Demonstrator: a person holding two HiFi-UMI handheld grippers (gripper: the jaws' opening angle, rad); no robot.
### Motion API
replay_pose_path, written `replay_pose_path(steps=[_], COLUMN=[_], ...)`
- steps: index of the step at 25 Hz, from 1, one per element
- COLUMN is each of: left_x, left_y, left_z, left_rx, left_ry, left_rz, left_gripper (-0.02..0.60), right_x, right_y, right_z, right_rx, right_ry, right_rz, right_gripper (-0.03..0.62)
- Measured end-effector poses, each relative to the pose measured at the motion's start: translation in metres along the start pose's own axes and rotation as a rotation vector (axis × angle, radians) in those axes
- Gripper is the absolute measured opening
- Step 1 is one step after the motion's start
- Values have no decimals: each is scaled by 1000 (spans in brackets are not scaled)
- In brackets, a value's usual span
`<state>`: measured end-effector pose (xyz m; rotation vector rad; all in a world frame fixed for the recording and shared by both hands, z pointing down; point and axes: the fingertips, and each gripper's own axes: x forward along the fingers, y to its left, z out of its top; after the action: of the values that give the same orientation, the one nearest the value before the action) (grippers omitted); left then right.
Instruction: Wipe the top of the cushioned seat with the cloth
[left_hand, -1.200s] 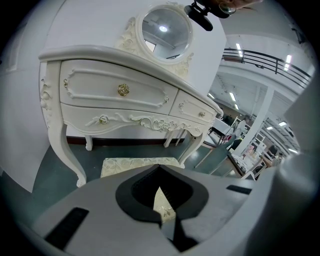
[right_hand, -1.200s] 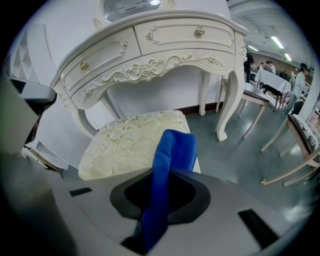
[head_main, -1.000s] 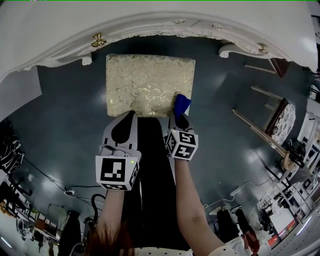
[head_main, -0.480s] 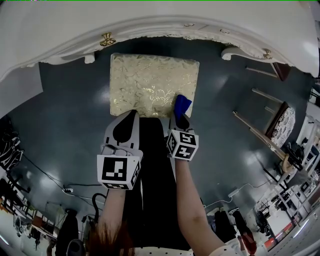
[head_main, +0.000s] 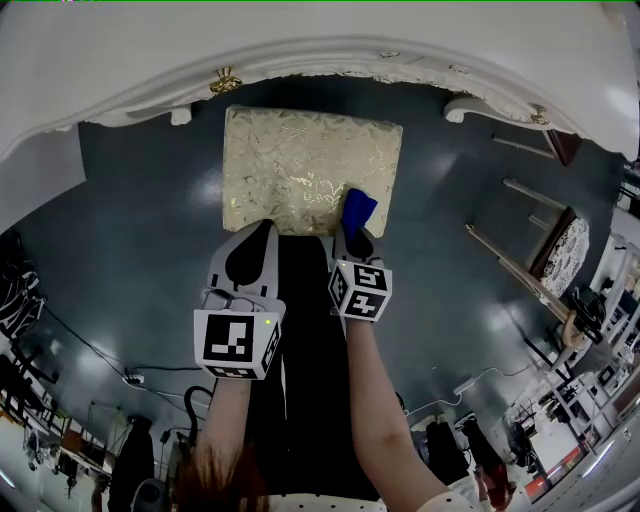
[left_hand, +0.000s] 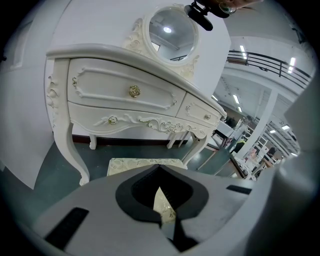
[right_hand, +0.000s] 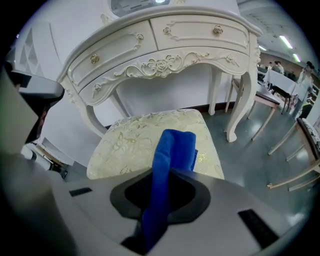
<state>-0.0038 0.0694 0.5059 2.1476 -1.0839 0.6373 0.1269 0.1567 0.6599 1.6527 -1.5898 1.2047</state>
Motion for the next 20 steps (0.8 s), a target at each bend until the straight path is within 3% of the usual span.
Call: replay_pose_path(steps=[20], left_x=[-7], left_y=[23], left_z=[4], left_rx=[-31], left_ry=[-17], left_rz=[23], left_gripper=[-2], right_x=[9], right_y=[29], right_z=[3], right_rx=[-24], right_ry=[16], right_rz=[21], right_gripper=[61])
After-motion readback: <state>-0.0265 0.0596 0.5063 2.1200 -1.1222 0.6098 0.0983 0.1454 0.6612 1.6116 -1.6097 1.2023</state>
